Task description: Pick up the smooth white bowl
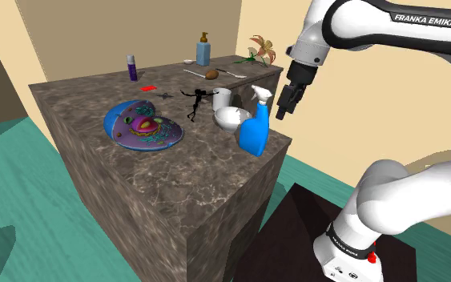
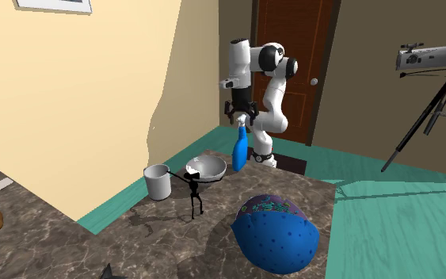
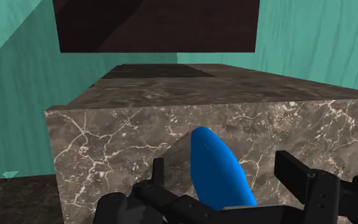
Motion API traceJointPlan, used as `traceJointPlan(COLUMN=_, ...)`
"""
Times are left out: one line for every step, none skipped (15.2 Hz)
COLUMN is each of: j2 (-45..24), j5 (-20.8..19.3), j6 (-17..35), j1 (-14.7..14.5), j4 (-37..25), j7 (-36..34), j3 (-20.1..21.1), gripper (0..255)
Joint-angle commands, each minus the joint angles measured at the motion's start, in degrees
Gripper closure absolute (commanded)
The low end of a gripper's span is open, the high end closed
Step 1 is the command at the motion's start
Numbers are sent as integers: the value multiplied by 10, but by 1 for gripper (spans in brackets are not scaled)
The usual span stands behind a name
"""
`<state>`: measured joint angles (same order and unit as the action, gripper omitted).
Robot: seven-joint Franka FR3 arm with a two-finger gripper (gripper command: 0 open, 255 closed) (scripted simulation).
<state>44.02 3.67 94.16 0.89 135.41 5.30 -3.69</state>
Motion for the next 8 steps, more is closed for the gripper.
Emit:
traceJointPlan(j2=0, j5=0, j6=0, j1=0, j4=0, j7=0, j3=0, gripper=0)
traceJointPlan(j2=-21, j5=-5, j6=12, j1=2, j4=-9, j7=3, j3=-2, gripper=0)
traceJointPlan(j2=-42, j5=-9, j6=23, j1=4, j4=-18, j7=6, j3=-5, gripper=0)
traceJointPlan(j2=-63, j5=-14, j6=34, j1=5, j4=-28, j7=8, j3=-7, gripper=0)
traceJointPlan(j2=-84, j5=-18, j6=44, j1=7, j4=-39, j7=11, j3=-10, gripper=0)
traceJointPlan(j2=-105, j5=-22, j6=54, j1=9, j4=-51, j7=13, j3=-12, gripper=0)
traceJointPlan(j2=-127, j5=-26, j6=63, j1=10, j4=-63, j7=16, j3=-15, gripper=0)
traceJointPlan(j2=-148, j5=-30, j6=71, j1=12, j4=-76, j7=18, j3=-17, gripper=0)
